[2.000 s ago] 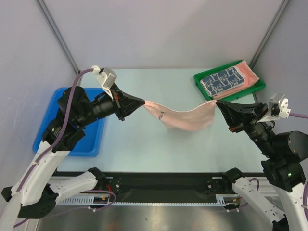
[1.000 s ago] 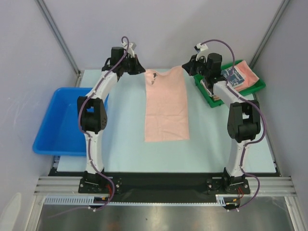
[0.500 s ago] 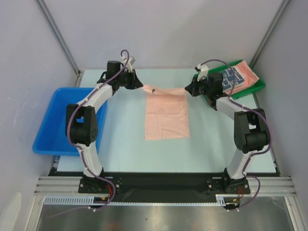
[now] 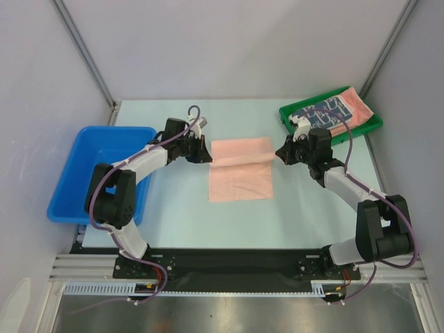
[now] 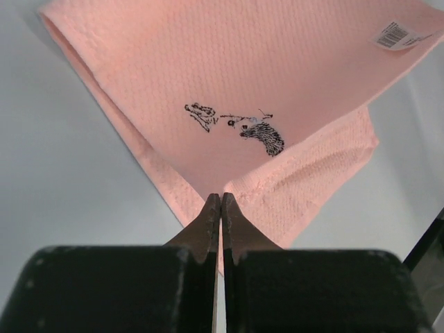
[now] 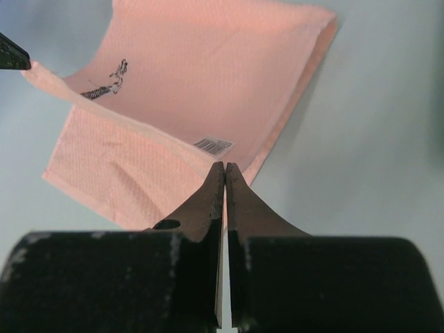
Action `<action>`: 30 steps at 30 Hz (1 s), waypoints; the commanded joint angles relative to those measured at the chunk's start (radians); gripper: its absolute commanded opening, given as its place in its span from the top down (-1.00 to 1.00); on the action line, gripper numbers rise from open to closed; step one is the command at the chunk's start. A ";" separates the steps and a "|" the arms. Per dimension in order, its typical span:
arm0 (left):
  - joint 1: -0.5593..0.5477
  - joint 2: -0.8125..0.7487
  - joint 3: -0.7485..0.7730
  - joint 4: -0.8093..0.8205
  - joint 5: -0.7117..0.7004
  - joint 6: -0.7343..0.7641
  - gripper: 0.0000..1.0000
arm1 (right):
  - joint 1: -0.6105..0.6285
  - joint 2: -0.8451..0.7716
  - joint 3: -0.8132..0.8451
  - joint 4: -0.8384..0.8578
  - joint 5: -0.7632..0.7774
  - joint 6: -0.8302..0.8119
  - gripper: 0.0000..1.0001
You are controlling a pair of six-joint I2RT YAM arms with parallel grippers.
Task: Fold and stack the towels
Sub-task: Fold the towel
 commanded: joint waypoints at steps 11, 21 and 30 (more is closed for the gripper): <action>-0.059 -0.206 -0.106 -0.010 -0.109 -0.005 0.99 | 0.040 -0.162 -0.067 -0.143 0.112 0.108 1.00; -0.125 -0.264 -0.245 -0.021 -0.207 -0.053 1.00 | 0.133 -0.196 -0.182 -0.143 0.181 0.168 1.00; -0.179 -0.249 -0.308 0.002 -0.278 -0.105 0.99 | 0.153 -0.164 -0.253 -0.140 0.209 0.231 1.00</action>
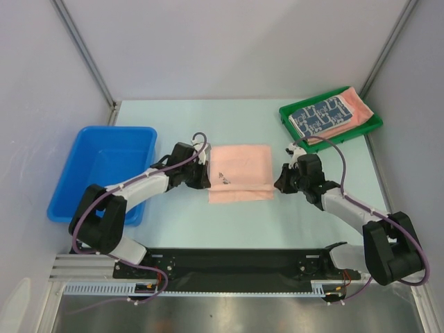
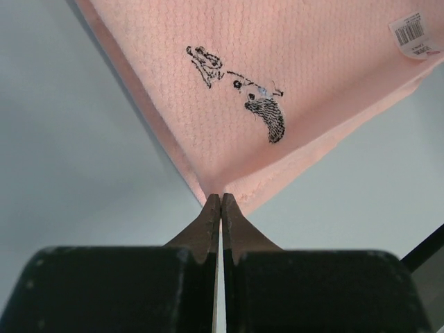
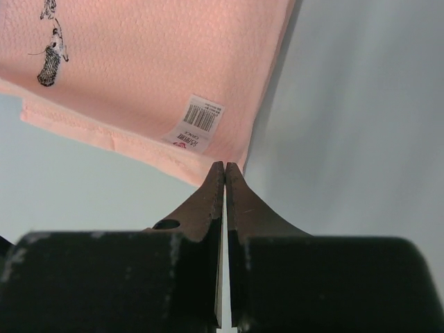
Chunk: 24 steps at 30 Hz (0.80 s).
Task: Fold and stack the towels
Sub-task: Fold the towel
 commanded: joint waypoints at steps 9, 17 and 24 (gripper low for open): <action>-0.053 -0.025 -0.048 0.011 -0.096 -0.063 0.57 | 0.026 0.026 -0.011 -0.030 0.029 0.060 0.65; -0.077 -0.133 -0.034 -0.056 -0.094 -0.135 0.17 | 0.029 -0.066 0.048 -0.147 0.069 0.112 0.22; -0.077 -0.038 -0.002 -0.040 -0.047 -0.181 0.25 | 0.032 0.006 0.040 -0.067 0.020 0.126 0.35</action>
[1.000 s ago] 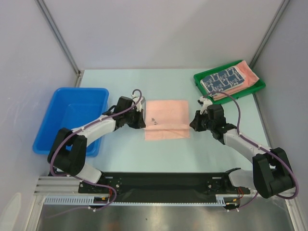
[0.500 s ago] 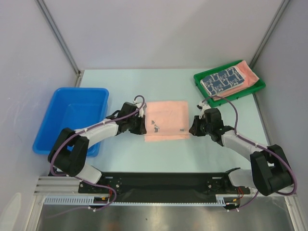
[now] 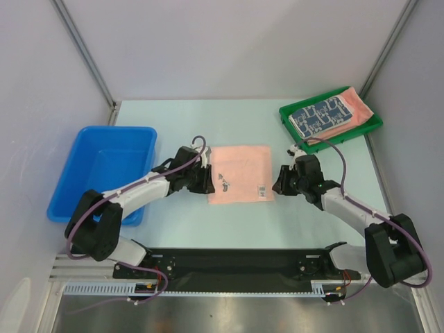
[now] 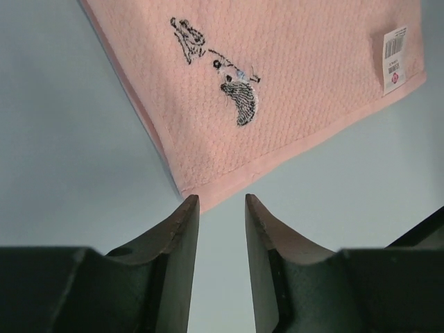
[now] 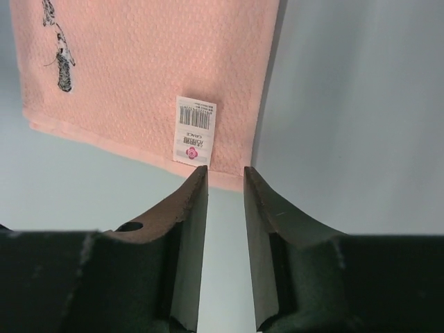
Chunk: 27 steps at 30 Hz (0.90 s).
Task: Fold and stack the towels
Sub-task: Fold the towel
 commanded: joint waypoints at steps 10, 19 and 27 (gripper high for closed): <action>-0.006 0.089 -0.044 0.017 0.008 -0.117 0.30 | 0.012 0.110 -0.012 0.084 -0.029 0.034 0.32; -0.008 0.124 -0.048 0.033 0.019 -0.131 0.44 | 0.024 0.135 -0.046 0.107 -0.027 0.045 0.45; -0.008 0.109 -0.020 -0.007 -0.002 -0.143 0.44 | 0.024 0.121 -0.044 0.127 -0.024 0.055 0.46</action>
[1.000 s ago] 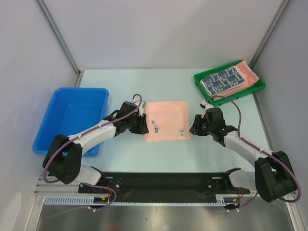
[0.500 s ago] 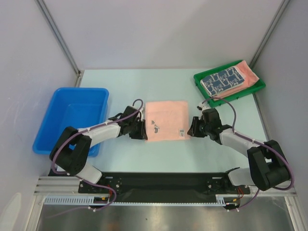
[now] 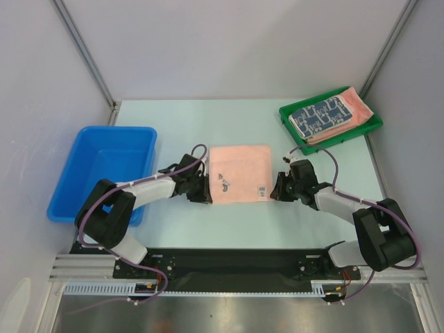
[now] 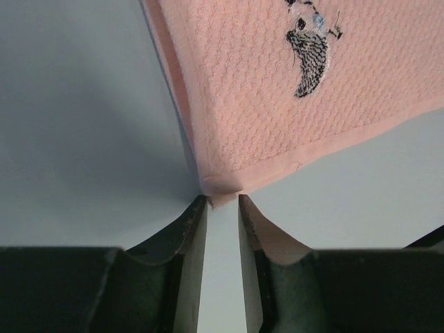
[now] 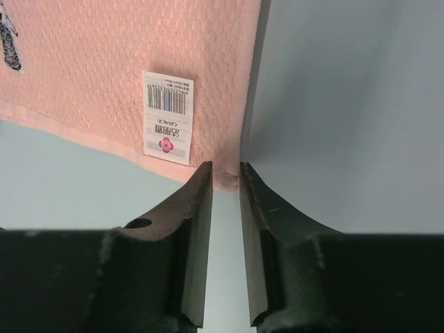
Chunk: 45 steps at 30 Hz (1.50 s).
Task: Fold and stack the towels
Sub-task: Fold the towel
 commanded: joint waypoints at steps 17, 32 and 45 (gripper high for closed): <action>-0.005 0.026 0.050 0.018 -0.056 -0.070 0.20 | 0.018 -0.025 -0.008 -0.010 0.022 0.075 0.43; 0.005 0.054 0.063 0.011 -0.071 -0.093 0.71 | 0.018 -0.014 -0.016 0.005 0.024 0.075 0.80; 0.003 0.046 0.219 -0.190 -0.148 -0.036 0.69 | 0.018 -0.021 0.086 -0.081 0.065 0.054 0.85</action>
